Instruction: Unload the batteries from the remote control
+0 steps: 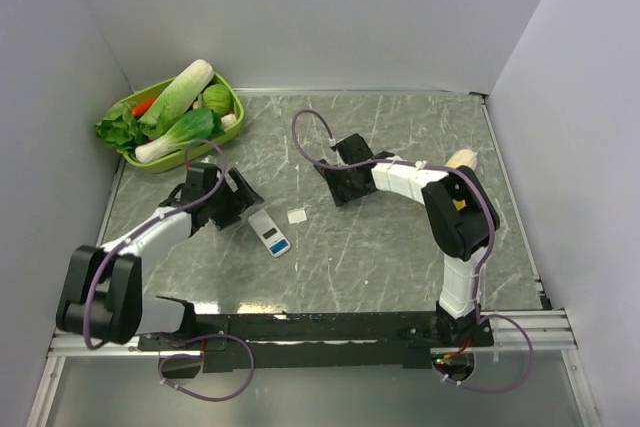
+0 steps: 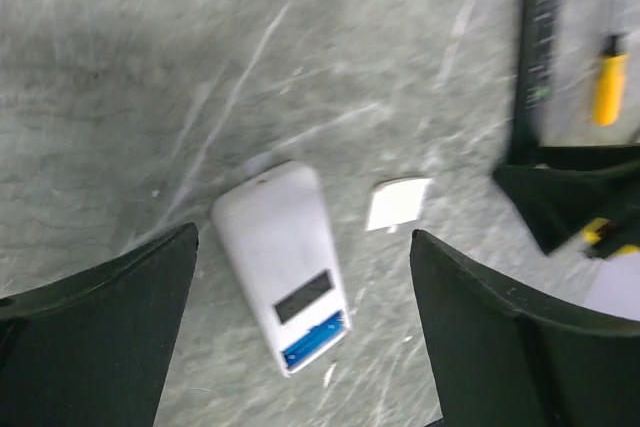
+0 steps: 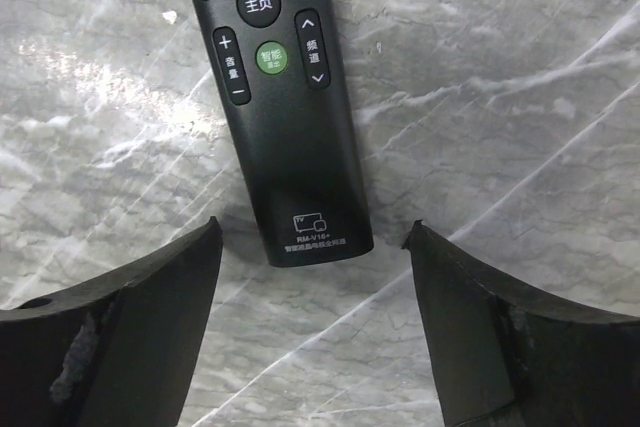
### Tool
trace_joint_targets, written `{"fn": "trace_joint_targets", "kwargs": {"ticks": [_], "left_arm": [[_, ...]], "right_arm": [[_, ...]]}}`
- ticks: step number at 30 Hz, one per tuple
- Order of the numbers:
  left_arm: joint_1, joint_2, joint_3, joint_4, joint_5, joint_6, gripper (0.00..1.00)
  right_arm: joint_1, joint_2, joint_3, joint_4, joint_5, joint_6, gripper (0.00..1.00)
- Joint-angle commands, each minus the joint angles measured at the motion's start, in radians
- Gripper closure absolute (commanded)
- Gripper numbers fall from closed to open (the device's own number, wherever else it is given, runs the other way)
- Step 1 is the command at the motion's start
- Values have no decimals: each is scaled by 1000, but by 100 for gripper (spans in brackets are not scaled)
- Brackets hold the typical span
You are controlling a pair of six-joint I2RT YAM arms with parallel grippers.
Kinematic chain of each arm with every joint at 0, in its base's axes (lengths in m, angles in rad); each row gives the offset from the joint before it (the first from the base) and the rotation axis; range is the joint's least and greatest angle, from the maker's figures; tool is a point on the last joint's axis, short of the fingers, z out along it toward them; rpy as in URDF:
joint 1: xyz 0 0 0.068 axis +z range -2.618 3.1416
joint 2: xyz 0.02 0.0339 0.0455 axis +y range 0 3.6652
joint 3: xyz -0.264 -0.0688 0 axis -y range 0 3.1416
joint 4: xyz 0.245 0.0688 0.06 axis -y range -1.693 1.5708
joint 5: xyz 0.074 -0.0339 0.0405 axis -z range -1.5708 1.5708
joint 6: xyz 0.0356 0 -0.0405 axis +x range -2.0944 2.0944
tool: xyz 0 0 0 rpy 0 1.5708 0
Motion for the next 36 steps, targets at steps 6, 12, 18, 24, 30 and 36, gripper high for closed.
{"fn": "trace_joint_targets", "kwargs": {"ticks": [6, 12, 18, 24, 30, 36], "left_arm": [[-1, -161, 15, 9, -16, -51, 11], [1, -177, 37, 38, 37, -25, 12], [-5, -120, 24, 227, 172, -81, 18], [-50, 21, 102, 305, 205, -80, 19], [-122, 182, 187, 333, 194, -117, 21], [-166, 302, 239, 360, 205, -137, 27]], "right_arm": [[-5, 59, 59, 9, 2, -26, 37], [-5, -19, -19, 63, -67, 2, 63], [-3, -168, -145, 148, -263, 65, 71], [-3, -318, -286, 271, -469, 158, 74], [0, -409, -369, 397, -596, 273, 76], [12, -436, -403, 431, -633, 327, 76]]}}
